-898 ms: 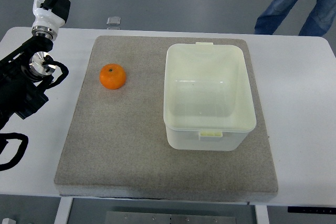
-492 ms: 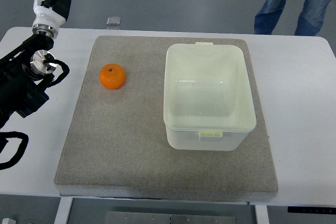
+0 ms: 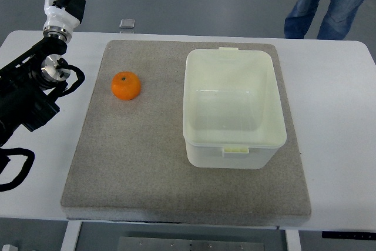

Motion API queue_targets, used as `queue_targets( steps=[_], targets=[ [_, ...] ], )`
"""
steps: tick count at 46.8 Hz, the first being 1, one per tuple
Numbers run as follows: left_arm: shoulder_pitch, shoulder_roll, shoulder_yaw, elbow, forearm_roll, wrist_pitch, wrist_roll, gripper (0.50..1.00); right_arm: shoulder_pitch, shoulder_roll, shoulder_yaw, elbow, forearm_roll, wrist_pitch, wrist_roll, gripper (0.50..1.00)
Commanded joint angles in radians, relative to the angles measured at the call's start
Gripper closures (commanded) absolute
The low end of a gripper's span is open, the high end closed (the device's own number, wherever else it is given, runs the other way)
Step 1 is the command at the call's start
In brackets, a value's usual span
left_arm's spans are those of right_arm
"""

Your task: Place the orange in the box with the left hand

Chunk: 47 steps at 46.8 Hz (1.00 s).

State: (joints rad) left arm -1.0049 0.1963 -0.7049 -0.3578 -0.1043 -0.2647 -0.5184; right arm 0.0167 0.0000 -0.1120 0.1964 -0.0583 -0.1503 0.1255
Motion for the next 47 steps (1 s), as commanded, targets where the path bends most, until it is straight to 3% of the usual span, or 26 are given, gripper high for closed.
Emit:
queue_targets(
  steps=[1, 25, 37, 47],
  targets=[
    [0.000, -0.006, 0.008, -0.003, 0.005, 0.002, 0.000, 0.510, 0.000, 0.000, 0.000, 0.000, 0.000, 0.000, 0.000, 0.568],
    [-0.004, 0.009, 0.022, -0.003, 0.018, 0.002, 0.003, 0.510, 0.000, 0.000, 0.000, 0.000, 0.000, 0.000, 0.000, 0.568],
    [-0.057, 0.074, 0.257, -0.016, 0.043, -0.001, 0.003, 0.510, 0.000, 0.000, 0.000, 0.000, 0.000, 0.000, 0.000, 0.570],
    [-0.101, 0.121, 0.321, 0.011, 0.066, -0.010, 0.003, 0.508, 0.000, 0.000, 0.000, 0.000, 0.000, 0.000, 0.000, 0.568]
  ],
)
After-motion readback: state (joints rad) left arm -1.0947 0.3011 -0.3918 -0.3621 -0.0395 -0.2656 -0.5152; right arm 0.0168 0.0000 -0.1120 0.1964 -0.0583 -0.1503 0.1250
